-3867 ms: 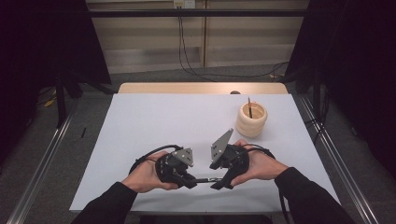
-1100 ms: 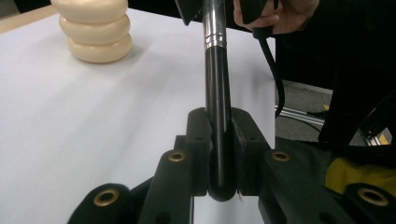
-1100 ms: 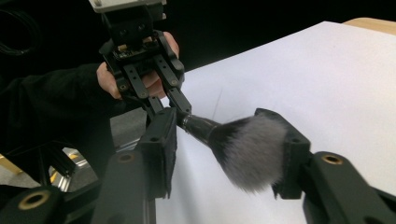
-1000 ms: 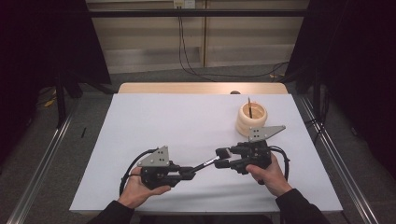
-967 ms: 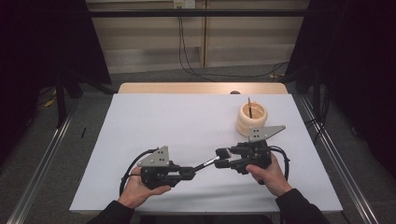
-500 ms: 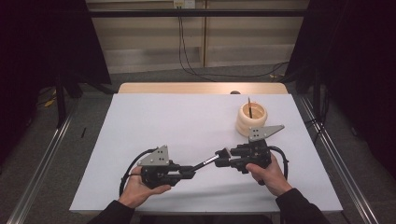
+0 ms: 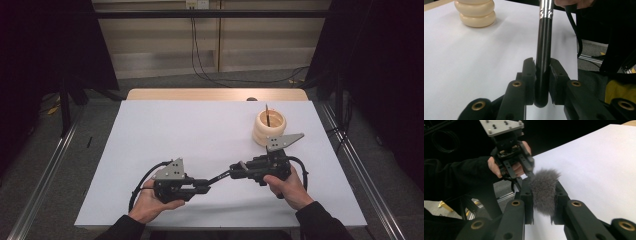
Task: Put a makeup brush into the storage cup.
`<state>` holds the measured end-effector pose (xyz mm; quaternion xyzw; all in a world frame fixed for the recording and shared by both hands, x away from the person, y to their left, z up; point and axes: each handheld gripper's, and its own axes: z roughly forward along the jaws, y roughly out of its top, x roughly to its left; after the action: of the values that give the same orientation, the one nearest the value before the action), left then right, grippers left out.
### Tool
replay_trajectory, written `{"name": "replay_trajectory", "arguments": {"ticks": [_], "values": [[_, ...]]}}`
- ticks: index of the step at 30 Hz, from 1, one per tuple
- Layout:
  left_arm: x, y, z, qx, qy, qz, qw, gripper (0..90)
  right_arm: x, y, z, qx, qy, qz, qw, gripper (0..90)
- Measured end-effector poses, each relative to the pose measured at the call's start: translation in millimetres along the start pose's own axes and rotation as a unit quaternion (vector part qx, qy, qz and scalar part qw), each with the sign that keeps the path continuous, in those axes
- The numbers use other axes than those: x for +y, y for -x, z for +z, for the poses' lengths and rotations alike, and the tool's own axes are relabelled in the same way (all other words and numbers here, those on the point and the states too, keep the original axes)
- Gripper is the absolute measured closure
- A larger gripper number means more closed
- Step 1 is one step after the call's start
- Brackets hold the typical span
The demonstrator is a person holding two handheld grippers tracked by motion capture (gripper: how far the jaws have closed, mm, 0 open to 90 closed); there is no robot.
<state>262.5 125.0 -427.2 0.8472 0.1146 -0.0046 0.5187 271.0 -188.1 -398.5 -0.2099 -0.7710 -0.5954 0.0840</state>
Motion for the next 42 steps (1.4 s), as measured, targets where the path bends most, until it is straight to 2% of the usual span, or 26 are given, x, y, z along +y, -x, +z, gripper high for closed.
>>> {"name": "replay_trajectory", "arguments": {"ticks": [5,9,11,13,16,17,18,19,20,22,23,24,26,27,28,31,32,35,37,40,41,42], "values": [[-0.8,-2.6,-1.0,0.009,0.007,-0.011,0.9999,73.2,1.8,-1.9,1.2,-0.001,-0.002,-0.004,1.0,77.1],[-0.4,-3.5,-2.2,0.027,0.013,-0.019,0.9994,62.2,2.5,-3.0,1.4,-0.009,-0.005,-0.004,0.9999,77.1],[-0.2,-3.6,-2.6,0.036,0.022,-0.03,0.9987,54.7,3.2,-3.7,0.9,-0.012,-0.005,-0.005,0.9999,77.1],[-0.1,-4.2,-3.5,0.039,0.03,-0.029,0.9984,52.9,3.8,-4.3,0.3,-0.013,-0.004,-0.006,0.9999,77.1],[0.4,-4.2,-5.5,0.059,0.034,-0.034,0.9971,41.3,4.6,-4.8,-0.5,-0.017,-0.006,-0.008,0.9998,77.1],[0.7,-4.5,-6.4,0.065,0.032,-0.03,0.9969,38.6,4.8,-4.8,-1.0,-0.02,-0.006,-0.008,0.9997,77.1],[1.0,-4.1,-6.3,0.071,0.035,-0.035,0.9962,33.0,4.9,-4.6,-1.7,-0.023,-0.006,-0.008,0.9997,77.1],[1.4,-4.3,-6.7,0.079,0.036,-0.032,0.9957,25.8,4.9,-4.4,-2.5,-0.024,-0.006,-0.007,0.9997,77.1],[1.4,-5.0,-7.3,0.083,0.035,-0.028,0.9955,22.2,4.9,-4.2,-3.2,-0.026,-0.006,-0.007,0.9996,77.1],[1.8,-7.4,-8.8,0.093,0.031,-0.037,0.9945,14.8,5.1,-4.1,-3.9,-0.03,-0.005,-0.008,0.9995,77.1],[1.2,-8.3,-9.4,0.091,0.038,-0.043,0.9942,11.8,5.2,-4.1,-4.1,-0.033,-0.004,-0.008,0.9994,77.1],[1.3,-8.8,-10.9,0.097,0.035,-0.042,0.9938,10.6,5.4,-4.2,-4.3,-0.034,-0.004,-0.008,0.9994,77.1],[1.9,-8.9,-13.0,0.107,0.042,-0.053,0.9919,5.7,5.8,-4.4,-4.9,-0.039,-0.004,-0.008,0.9992,77.1],[2.0,-9.5,-14.4,0.106,0.048,-0.053,0.9918,4.3,5.9,-4.3,-5.2,-0.041,-0.005,-0.008,0.9991,77.1],[2.5,-9.0,-16.2,0.117,0.047,-0.051,0.9908,4.3,5.9,-4.3,-5.6,-0.043,-0.005,-0.007,0.999,77.1],[2.6,-8.0,-20.3,0.128,0.053,-0.046,0.9893,4.1,6.2,-4.7,-6.4,-0.05,-0.005,-0.007,0.9987,77.1],[2.6,-7.3,-21.5,0.133,0.052,-0.051,0.9885,3.9,6.5,-4.8,-6.7,-0.051,-0.005,-0.007,0.9987,77.1],[2.1,-6.7,-23.9,0.154,0.066,-0.049,0.9847,3.8,7.1,-5.5,-7.6,-0.057,-0.007,-0.007,0.9983,77.1],[1.6,-6.4,-26.7,0.156,0.071,-0.039,0.9844,2.4,7.0,-5.4,-7.8,-0.059,-0.008,-0.007,0.9982,77.1],[1.2,-4.8,-28.8,0.162,0.067,-0.051,0.9832,2.2,7.1,-5.9,-8.4,-0.066,-0.007,-0.009,0.9977,77.1],[1.0,-3.3,-30.2,0.178,0.059,-0.049,0.981,2.2,7.4,-6.3,-8.6,-0.069,-0.009,-0.01,0.9975,77.1],[0.0,-2.4,-30.9,0.183,0.059,-0.05,0.9801,2.2,7.5,-6.5,-8.9,-0.071,-0.009,-0.011,0.9973,77.1]]}}
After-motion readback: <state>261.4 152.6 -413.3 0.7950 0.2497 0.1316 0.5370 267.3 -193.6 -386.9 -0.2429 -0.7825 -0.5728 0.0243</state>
